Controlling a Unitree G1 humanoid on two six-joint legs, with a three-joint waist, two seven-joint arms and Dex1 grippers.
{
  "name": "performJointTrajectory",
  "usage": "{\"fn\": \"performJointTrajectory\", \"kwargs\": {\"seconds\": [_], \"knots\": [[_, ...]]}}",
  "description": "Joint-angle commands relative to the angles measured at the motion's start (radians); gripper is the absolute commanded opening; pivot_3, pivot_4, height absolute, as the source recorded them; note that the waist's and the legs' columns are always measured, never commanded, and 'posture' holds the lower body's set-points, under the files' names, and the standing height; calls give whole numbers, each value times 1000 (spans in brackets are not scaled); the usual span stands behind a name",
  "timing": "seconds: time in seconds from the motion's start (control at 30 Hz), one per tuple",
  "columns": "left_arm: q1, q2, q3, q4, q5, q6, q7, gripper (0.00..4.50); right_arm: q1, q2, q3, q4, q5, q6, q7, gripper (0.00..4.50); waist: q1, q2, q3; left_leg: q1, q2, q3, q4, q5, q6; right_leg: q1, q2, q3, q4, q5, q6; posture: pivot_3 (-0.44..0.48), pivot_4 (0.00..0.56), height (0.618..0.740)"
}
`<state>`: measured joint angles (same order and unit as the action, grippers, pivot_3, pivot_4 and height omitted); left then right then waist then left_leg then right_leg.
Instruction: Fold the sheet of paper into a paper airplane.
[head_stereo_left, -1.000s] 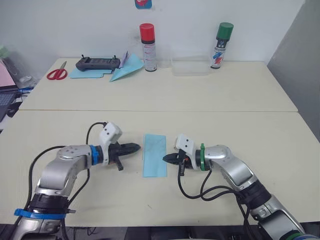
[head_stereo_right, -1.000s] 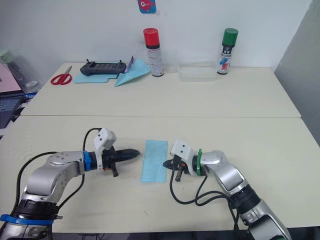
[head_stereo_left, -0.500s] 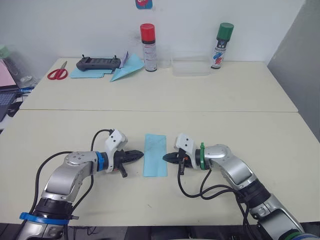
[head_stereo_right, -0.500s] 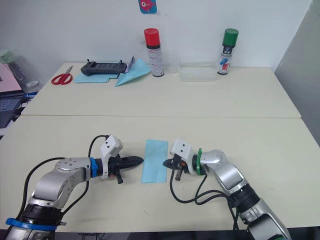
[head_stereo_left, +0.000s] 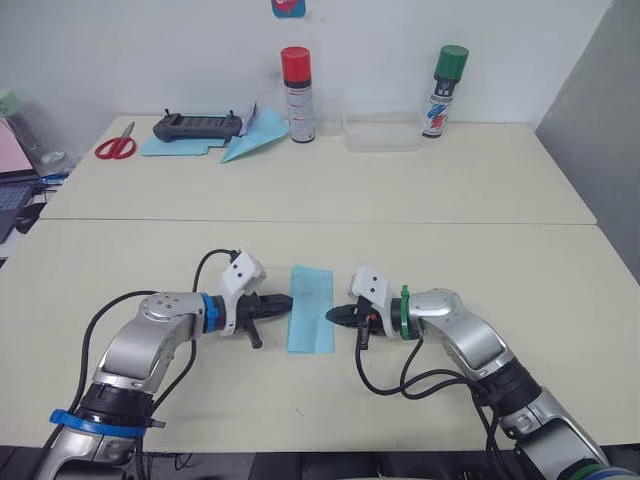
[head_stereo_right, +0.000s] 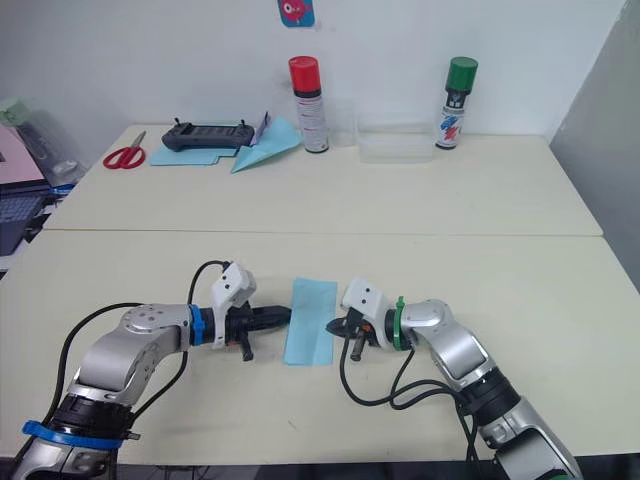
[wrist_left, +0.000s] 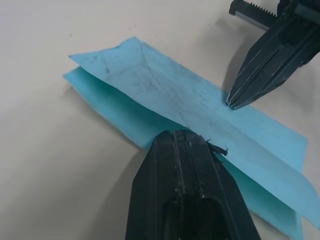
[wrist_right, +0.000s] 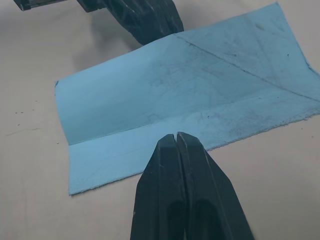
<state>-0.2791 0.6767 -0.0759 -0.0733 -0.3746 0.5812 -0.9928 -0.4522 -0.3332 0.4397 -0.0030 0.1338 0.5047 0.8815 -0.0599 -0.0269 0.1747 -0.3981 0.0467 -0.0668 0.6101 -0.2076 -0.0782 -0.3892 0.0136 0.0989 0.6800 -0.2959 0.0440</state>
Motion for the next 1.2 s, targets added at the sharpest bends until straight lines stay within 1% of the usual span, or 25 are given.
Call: {"fn": "performJointTrajectory", "kwargs": {"seconds": [0.03,0.2,0.33,0.43,0.53,0.6,0.63,0.7,0.77,0.87,1.03,1.2], "knots": [[-37,-21,19,-53,-32,15,11,0,11,-11,-11,35,-29,27,-34,34,0,0,0,0,0,0,0,0,0,0,0,0,0,0,0,0,150,740],[-46,-45,-25,-71,-18,21,19,0,-1,-6,-13,53,-34,21,-38,34,0,0,0,0,0,0,0,0,0,0,0,0,0,0,0,0,150,740],[-47,-58,-39,-85,-23,26,28,0,-8,4,-33,46,-19,34,-45,34,0,0,0,0,0,0,0,0,0,0,0,0,0,0,0,0,150,740],[-58,-72,-47,-83,-21,26,36,0,-12,11,-61,26,13,75,-41,600,0,0,0,0,0,0,0,0,0,0,0,0,0,0,0,0,150,740],[-64,-78,-52,-77,-16,23,36,0,-13,9,-92,-3,44,121,-34,1574,0,0,0,0,0,0,0,0,0,0,0,0,0,0,0,0,150,740],[-64,-76,-55,-75,-14,17,34,0,-21,-19,-105,-16,44,132,-26,2242,1,0,0,-1,0,0,0,0,0,0,0,0,0,0,0,0,150,740],[-66,-76,-56,-72,-13,15,35,0,-35,-34,-130,-22,58,159,-23,2624,3,0,1,-1,0,0,0,0,0,0,0,0,0,0,0,0,150,740],[-67,-76,-56,-69,-12,13,36,0,-57,-55,-164,-32,84,206,-22,3244,4,-1,4,-1,-1,0,0,0,0,0,0,0,0,0,0,0,150,740],[-65,-75,-55,-71,-12,13,35,0,-71,-60,-195,-54,127,271,-21,3244,6,-2,5,-2,-1,0,1,0,0,0,-1,0,-1,0,1,0,150,740],[-64,-76,-57,-71,-12,12,35,0,-90,-30,-263,-96,216,413,-41,3244,3,-2,5,-2,-1,-1,0,0,0,-1,0,0,-1,0,0,0,150,740],[-70,-81,-63,-72,-12,12,35,0,-112,67,-387,-149,379,698,-119,3244,-4,-1,6,-3,0,-2,-2,0,0,-2,1,-1,0,-1,-1,0,150,740],[-80,-85,-70,-70,-9,11,35,0,-132,160,-494,-149,466,878,-212,3244,-2,-1,6,-4,0,-3,-1,0,0,-2,1,-2,0,-1,-1,0,150,740]]}}
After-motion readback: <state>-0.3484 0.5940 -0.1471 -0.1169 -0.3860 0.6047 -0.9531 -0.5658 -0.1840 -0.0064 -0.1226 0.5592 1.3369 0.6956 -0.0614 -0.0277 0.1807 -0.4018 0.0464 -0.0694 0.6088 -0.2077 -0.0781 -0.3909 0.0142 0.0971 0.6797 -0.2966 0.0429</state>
